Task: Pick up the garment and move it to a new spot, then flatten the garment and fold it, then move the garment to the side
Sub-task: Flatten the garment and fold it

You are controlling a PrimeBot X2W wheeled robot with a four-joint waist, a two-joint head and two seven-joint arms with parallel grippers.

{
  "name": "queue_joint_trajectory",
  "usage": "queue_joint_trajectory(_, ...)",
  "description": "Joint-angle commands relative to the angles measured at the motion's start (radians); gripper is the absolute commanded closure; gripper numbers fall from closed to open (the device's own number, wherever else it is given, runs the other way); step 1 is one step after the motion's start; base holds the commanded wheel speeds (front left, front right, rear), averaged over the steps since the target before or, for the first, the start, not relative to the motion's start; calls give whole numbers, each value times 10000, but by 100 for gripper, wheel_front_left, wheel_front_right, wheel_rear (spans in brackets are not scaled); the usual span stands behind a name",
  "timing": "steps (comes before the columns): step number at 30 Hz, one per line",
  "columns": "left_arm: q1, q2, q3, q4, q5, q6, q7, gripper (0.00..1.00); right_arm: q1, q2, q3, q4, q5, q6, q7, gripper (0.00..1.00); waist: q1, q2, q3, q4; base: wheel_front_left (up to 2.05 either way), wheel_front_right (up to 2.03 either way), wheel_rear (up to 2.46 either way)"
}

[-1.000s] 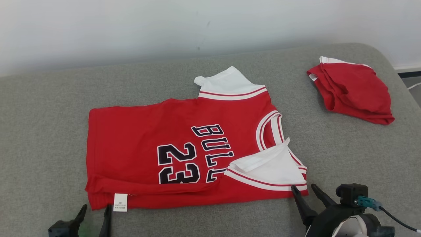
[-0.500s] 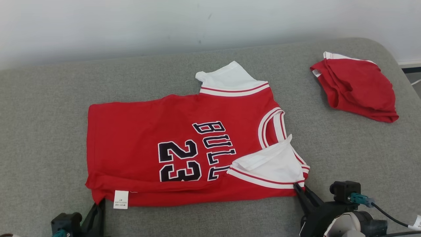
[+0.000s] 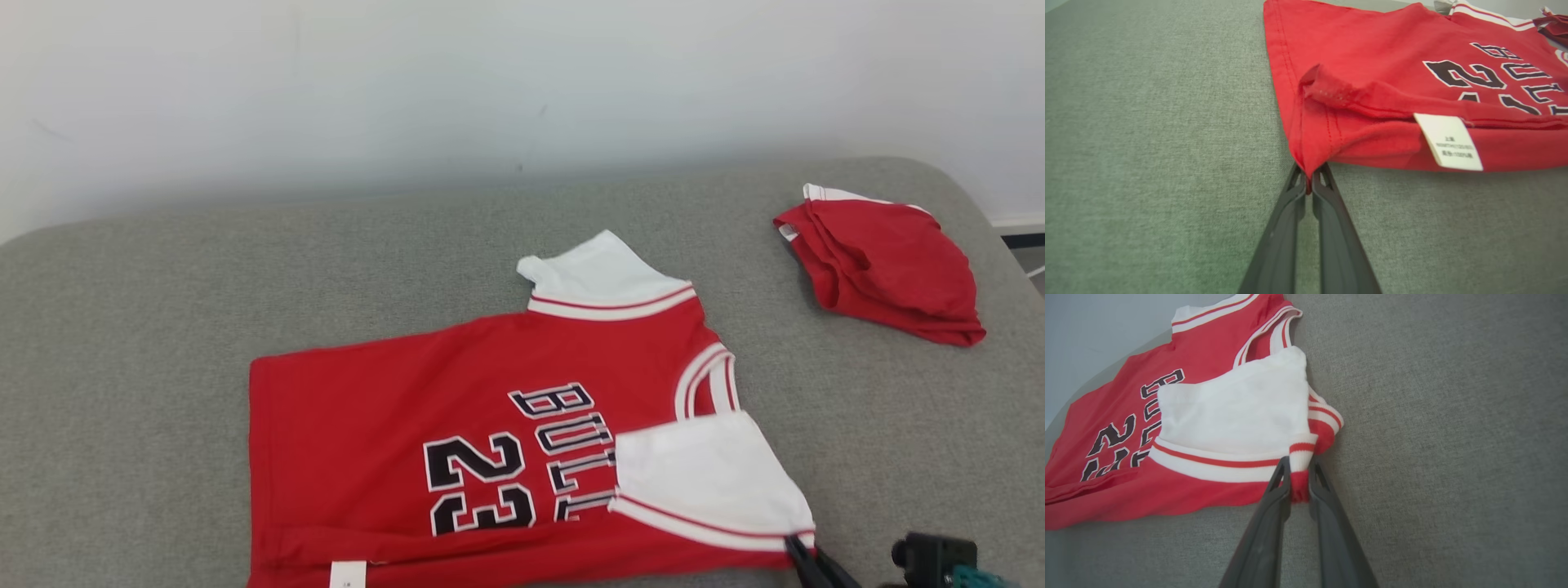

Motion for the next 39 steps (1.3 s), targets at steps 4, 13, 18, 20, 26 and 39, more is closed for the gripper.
queue_joint_trajectory(4,543,83,50,-283,-247,106,121,100,1031,-102,-404,-889,10,3,784,100,1,0,-180,204,0,0,0)
queue_joint_trajectory(13,453,-31,-123,194,-233,63,128,72,1440,500,-665,-1349,-448,3,1170,64,1,0,-319,189,0,0,0)
queue_joint_trajectory(18,369,-106,-126,448,-243,59,76,0,1424,716,-920,-1190,-818,3,617,0,1,0,-452,291,0,0,0)
queue_joint_trajectory(20,394,-120,-99,456,-224,86,39,0,1398,806,-1051,-1172,-923,4,317,0,1,0,-487,365,0,0,0)
queue_joint_trajectory(26,543,-305,266,-247,-102,343,-64,0,1154,707,-1116,-1379,-1832,3,-772,0,1,0,-580,604,0,0,0)
queue_joint_trajectory(39,957,-1308,1982,-3659,1923,642,-61,0,981,1329,-1182,-1716,-3186,3,-2820,0,1,0,-730,930,0,0,0)
